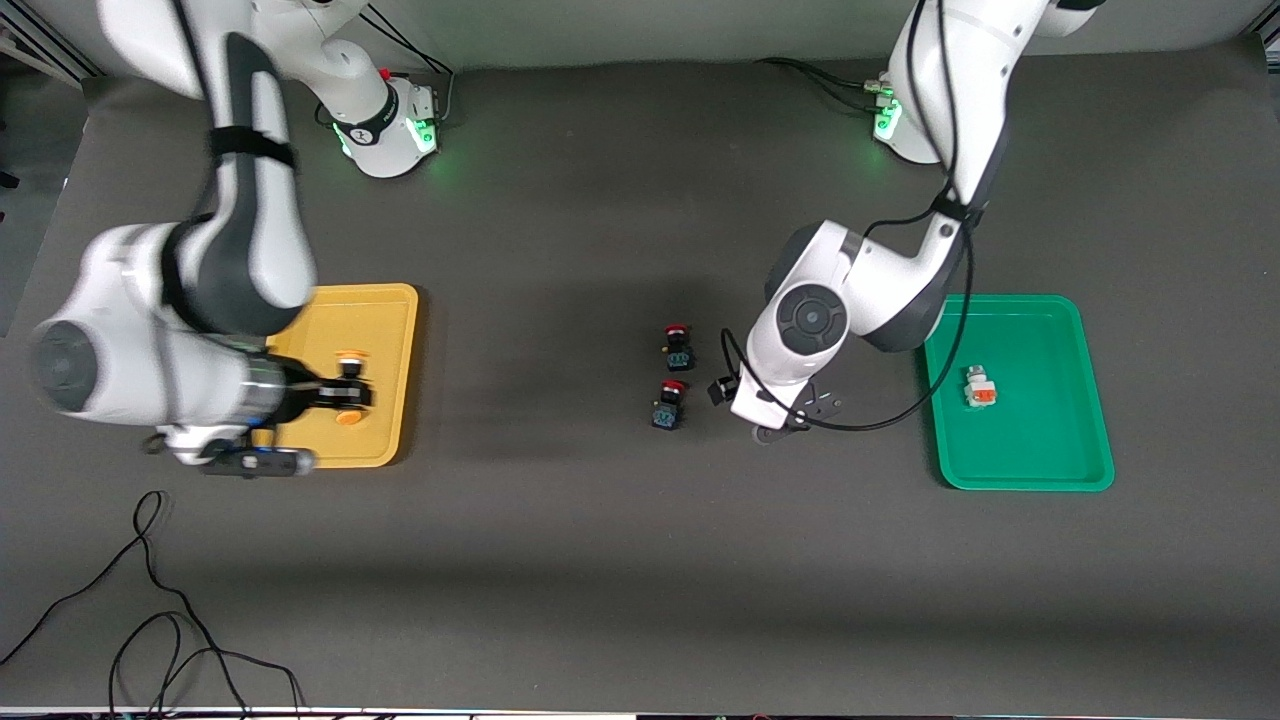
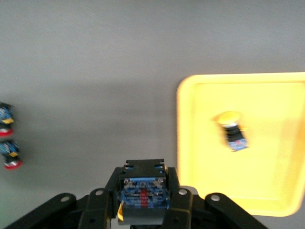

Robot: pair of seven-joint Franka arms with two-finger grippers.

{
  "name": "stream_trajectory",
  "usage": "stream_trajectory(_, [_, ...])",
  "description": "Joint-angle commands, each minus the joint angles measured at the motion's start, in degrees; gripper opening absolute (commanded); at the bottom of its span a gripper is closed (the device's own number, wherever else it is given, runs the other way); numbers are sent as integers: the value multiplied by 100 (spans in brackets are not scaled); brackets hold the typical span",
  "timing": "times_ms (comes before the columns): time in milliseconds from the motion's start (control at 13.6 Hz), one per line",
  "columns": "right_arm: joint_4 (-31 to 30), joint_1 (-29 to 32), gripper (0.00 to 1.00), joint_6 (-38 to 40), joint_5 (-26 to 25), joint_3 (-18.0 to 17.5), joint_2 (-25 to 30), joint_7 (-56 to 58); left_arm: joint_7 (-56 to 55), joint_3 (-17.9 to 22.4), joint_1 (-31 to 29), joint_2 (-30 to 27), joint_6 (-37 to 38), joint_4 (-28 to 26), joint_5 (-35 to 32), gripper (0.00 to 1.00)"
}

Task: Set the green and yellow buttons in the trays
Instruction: 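Grasp the green-capped switch with the left gripper while the right gripper grasps another yellow button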

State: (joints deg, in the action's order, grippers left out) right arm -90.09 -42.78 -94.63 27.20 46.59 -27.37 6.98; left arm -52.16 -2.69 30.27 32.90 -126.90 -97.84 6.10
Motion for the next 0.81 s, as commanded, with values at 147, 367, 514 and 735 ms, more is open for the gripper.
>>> stream_trajectory(147, [-648, 419, 0, -458, 40, 228, -171, 1619, -172, 110, 207, 225, -1037, -658, -39, 97])
stream_trajectory(367, [-1018, 709, 0, -1153, 66, 219, -496, 2490, -172, 119, 207, 314, -1056, -640, -48, 63])
stream_trajectory(514, [-1359, 789, 0, -1931, 118, 211, -839, 2981, -163, 128, 163, 305, -1021, -614, -48, 25])
stream_trajectory(735, [-1783, 789, 0, -2752, 372, 97, -1051, 3203, -119, 154, 111, 244, -933, -570, -48, 8])
